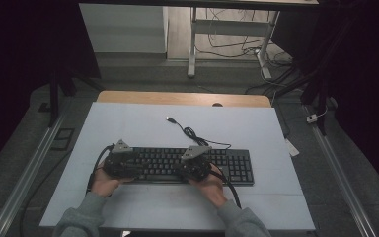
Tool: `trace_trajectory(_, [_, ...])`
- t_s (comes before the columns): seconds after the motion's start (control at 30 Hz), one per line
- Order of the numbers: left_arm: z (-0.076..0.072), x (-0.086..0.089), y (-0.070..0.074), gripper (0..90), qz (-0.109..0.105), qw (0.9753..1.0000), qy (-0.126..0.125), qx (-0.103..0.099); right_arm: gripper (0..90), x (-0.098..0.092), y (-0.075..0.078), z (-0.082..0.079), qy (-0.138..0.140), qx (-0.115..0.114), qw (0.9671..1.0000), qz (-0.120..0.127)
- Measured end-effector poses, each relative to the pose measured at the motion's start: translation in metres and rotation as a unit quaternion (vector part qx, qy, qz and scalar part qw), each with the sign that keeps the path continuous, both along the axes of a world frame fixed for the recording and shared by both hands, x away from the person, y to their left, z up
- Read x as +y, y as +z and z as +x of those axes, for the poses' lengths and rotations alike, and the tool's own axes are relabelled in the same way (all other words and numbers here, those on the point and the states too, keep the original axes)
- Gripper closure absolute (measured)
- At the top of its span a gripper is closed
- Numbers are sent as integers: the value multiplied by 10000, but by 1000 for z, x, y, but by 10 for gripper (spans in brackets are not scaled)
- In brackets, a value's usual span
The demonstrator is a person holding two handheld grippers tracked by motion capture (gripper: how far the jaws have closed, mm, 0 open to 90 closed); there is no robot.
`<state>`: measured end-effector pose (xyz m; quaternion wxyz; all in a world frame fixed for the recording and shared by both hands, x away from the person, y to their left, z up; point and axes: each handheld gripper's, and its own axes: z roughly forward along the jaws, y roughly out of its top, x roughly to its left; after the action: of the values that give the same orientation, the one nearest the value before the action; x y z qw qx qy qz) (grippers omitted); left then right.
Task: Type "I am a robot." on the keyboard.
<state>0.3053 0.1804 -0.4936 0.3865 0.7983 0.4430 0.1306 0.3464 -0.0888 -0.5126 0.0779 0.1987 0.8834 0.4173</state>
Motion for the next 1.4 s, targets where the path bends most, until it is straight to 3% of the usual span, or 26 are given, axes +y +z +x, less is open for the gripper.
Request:
trace_trajectory(0.7, [0,1,0,345,-2,10000,-11,-13,896,7,-8,1,13,48,9997,-253])
trace_trajectory(0.87, [0,0,0,344,1,10000,-9,-20,895,5,-5,0,64,-30,9998,-158])
trace_trajectory(1.07, [0,1,1,343,-6,10000,3,-29,894,-5,7,-1,-68,-142,9998,149])
trace_trajectory(1.23, [-1,2,1,343,-16,10000,7,-36,752,-17,12,0,-187,-170,9992,307])
trace_trajectory(1.4, [-1,2,1,343,-21,10000,17,-41,621,-33,15,-1,-296,-234,9989,284])
